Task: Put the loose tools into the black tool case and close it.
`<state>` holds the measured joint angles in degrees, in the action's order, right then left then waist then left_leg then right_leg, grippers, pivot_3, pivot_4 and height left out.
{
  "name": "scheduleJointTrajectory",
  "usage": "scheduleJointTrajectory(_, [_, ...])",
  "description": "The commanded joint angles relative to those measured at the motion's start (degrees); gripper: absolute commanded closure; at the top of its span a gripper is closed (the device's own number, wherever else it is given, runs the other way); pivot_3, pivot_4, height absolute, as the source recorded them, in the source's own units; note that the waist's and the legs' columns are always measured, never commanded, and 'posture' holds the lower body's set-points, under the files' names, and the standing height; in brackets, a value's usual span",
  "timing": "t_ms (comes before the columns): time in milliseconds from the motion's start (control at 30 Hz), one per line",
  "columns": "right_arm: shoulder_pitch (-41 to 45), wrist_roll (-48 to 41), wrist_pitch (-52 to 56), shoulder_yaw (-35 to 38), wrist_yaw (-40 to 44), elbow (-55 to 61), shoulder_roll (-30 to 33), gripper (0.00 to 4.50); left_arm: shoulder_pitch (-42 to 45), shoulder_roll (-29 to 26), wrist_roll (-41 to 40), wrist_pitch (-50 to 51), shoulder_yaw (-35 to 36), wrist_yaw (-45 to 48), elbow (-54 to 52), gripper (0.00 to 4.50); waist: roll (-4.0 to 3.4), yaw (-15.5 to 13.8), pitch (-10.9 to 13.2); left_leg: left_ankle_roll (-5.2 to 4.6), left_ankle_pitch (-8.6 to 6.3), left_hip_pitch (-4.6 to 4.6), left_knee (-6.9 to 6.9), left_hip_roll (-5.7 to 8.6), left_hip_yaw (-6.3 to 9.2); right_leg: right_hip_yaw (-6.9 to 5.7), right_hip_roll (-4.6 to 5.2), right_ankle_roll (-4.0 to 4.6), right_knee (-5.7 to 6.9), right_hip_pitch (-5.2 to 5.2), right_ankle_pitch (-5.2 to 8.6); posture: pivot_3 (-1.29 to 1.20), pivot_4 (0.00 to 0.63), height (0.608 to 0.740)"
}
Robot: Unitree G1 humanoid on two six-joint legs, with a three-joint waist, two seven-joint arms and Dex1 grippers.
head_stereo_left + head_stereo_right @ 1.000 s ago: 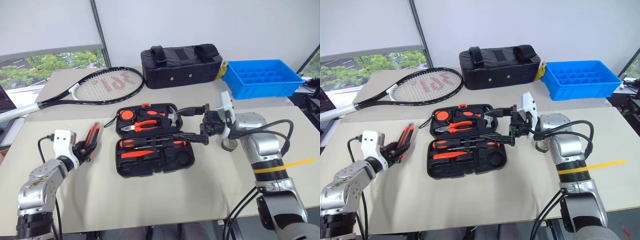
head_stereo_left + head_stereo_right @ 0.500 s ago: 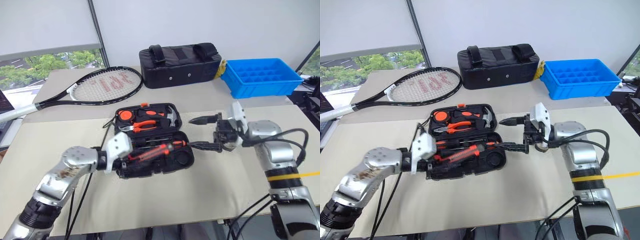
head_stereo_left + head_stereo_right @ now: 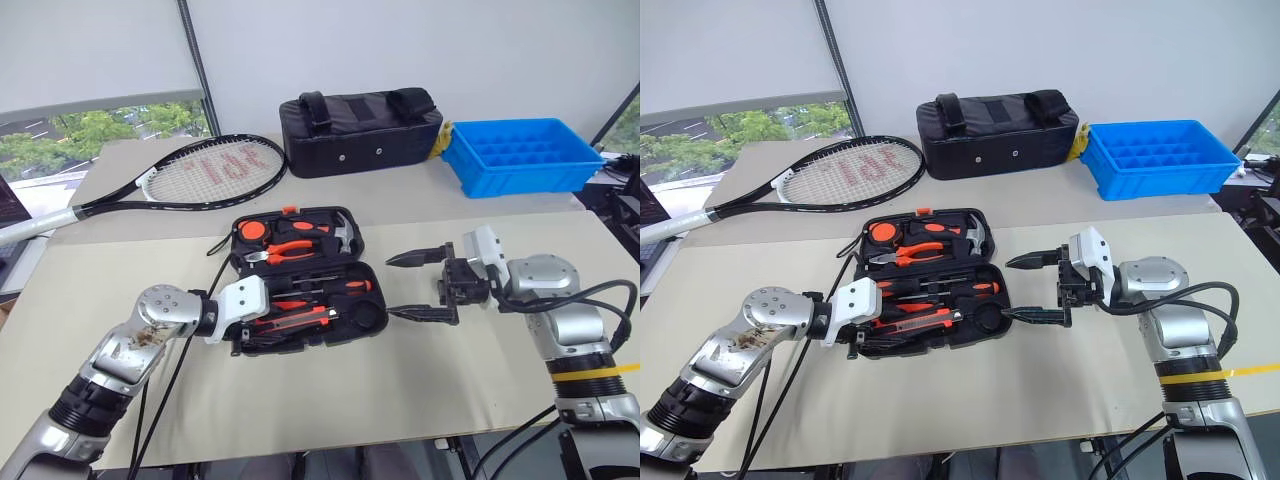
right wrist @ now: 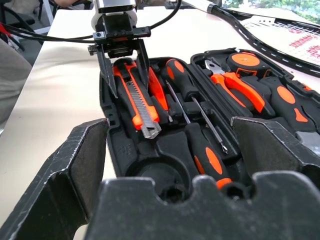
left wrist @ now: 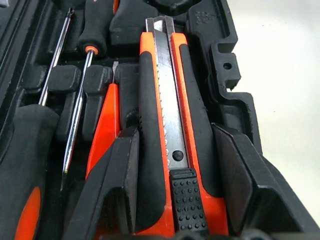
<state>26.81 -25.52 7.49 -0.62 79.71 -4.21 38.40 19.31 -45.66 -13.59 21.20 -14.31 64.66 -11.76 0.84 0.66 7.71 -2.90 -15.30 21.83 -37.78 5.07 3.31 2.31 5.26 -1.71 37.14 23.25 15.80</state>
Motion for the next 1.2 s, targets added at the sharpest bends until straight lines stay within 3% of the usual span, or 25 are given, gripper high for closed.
scheduleJointTrajectory(33, [1.0, -1.2, -1.3, 1.3, -0.2, 1.5, -0.4, 0.00, 0.4, -0.9, -1.8, 1.5, 0.5, 2.9, -1.6, 2.76, 0.00, 0.0, 0.0, 0.00, 0.00, 0.00, 0.00, 0.00, 0.00, 0.00, 0.00, 0.00, 0.00, 0.00, 0.00, 0.00, 0.150, 0.740])
scheduleJointTrajectory(100, [1.1, -1.2, -1.3, 1.3, -0.1, 1.2, -0.5, 0.00, 0.1, -1.4, -1.8, 1.3, 0.4, 4.3, -1.4, 2.76, 0.00, 0.0, 0.0, 0.00, 0.00, 0.00, 0.00, 0.00, 0.00, 0.00, 0.00, 0.00, 0.00, 0.01, 0.00, 0.00, 0.150, 0.740])
scheduleJointTrajectory(133, [1.2, -1.1, -1.5, 1.3, 0.0, 1.0, -0.6, 0.00, 0.1, -1.5, -1.2, 0.9, 0.4, 4.5, -1.1, 1.76, 0.00, 0.0, 0.0, 0.00, 0.00, 0.00, 0.00, 0.00, 0.00, 0.00, 0.00, 0.00, 0.00, 0.01, 0.00, 0.00, 0.150, 0.740])
scheduleJointTrajectory(167, [1.2, -1.0, -1.6, 1.3, 0.0, 0.8, -0.7, 0.00, 0.3, -1.4, -0.2, -0.2, 0.3, 4.0, -0.1, 1.62, 0.00, 0.0, 0.0, 0.00, 0.00, -0.01, 0.00, 0.00, 0.00, 0.00, 0.00, 0.00, 0.01, 0.01, 0.00, 0.00, 0.150, 0.740])
scheduleJointTrajectory(367, [1.3, -0.8, -2.3, 1.3, -0.1, 0.1, -1.0, 0.00, 1.9, 2.2, -0.2, -2.9, 2.1, 1.5, 2.9, 1.62, 0.00, -0.1, 0.0, 0.00, 0.00, -0.02, -0.02, 0.01, 0.00, -0.03, 0.00, 0.00, 0.01, -0.01, 0.00, 0.00, 0.150, 0.740])
scheduleJointTrajectory(400, [1.2, -0.8, -2.4, 1.2, -0.1, 0.0, -1.0, 0.00, 2.0, 3.0, -0.6, -3.4, 2.7, 1.1, 2.9, 1.14, 0.00, -0.2, 0.0, 0.00, 0.00, -0.01, -0.03, 0.00, 0.00, -0.03, 0.00, 0.00, 0.01, -0.02, 0.00, 0.00, 0.150, 0.740])
scheduleJointTrajectory(433, [1.1, -0.8, -2.4, 1.2, -0.1, 0.0, -1.0, 0.00, 2.1, 3.9, -0.9, -4.1, 3.3, 0.3, 2.9, 1.03, 0.00, -0.3, 0.0, 0.00, 0.00, -0.01, -0.06, 0.00, 0.01, -0.03, 0.00, 0.00, 0.02, -0.03, 0.00, 0.00, 0.150, 0.740])
scheduleJointTrajectory(633, [0.9, -0.6, -2.7, 1.1, -0.1, -0.4, -1.2, 0.00, 3.2, 7.2, -10.2, 1.1, 8.8, 0.9, -0.2, 1.03, 0.00, -0.5, 0.0, 0.02, 0.01, 0.01, -0.09, 0.00, 0.00, -0.04, 0.00, 0.00, 0.07, 0.00, 0.00, 0.00, 0.150, 0.740])
scheduleJointTrajectory(767, [1.2, -0.3, -3.0, 1.0, -0.2, -1.0, -1.3, 0.00, 4.2, 7.5, -11.1, 1.9, 10.1, 0.3, 0.9, 1.03, 0.00, 0.1, 0.0, 0.13, 0.08, -0.01, -0.09, 0.00, 0.00, -0.04, -0.01, 0.00, 0.08, -0.01, 0.00, 0.00, 0.150, 0.740])
scheduleJointTrajectory(800, [1.3, -0.3, -3.1, 1.0, -0.3, -1.1, -1.3, 0.00, 4.5, 8.0, -10.5, 1.5, 10.0, -0.5, 1.6, 1.54, 0.00, 0.1, 0.0, 0.22, 0.14, -0.01, -0.09, 0.00, 0.00, -0.04, -0.02, -0.01, 0.08, -0.01, 0.00, 0.00, 0.150, 0.740])
scheduleJointTrajectory(1033, [1.5, 0.0, -3.8, 0.9, -0.9, -1.6, -1.7, 0.00, 0.3, 10.8, -3.3, -4.0, 3.3, -2.3, 5.9, 3.76, 0.00, 0.1, 0.0, 0.33, 0.20, -0.03, -0.09, 0.01, -0.02, -0.03, -0.03, 0.00, 0.07, -0.03, 0.00, 0.00, 0.150, 0.740])
scheduleJointTrajectory(1067, [1.4, 0.1, -3.9, 0.9, -1.0, -1.5, -1.7, 0.00, -0.8, 11.0, -2.0, -5.2, 1.9, -2.3, 6.7, 4.26, 0.00, 0.1, 0.0, 0.33, 0.20, -0.03, -0.09, 0.01, -0.02, -0.03, -0.03, -0.01, 0.08, -0.03, 0.00, 0.00, 0.150, 0.740])
scheduleJointTrajectory(1100, [1.3, 0.1, -4.0, 0.9, -1.0, -1.5, -1.7, 0.00, -1.8, 11.3, -0.9, -6.4, 1.0, -2.2, 7.7, 4.45, 0.00, 0.1, 0.0, 0.33, 0.20, -0.05, -0.09, 0.01, -0.02, -0.03, -0.03, -0.01, 0.08, -0.04, 0.00, 0.00, 0.150, 0.740])
scheduleJointTrajectory(1200, [1.2, 0.0, -3.9, 1.1, -1.2, -1.4, -1.6, 0.00, -3.2, 11.4, 1.4, -9.7, -0.5, -1.8, 9.8, 4.45, -0.01, 0.0, 0.0, 0.33, 0.20, -0.09, -0.09, 0.01, -0.02, 0.00, -0.02, 0.00, 0.08, -0.07, 0.00, 0.00, 0.150, 0.740])
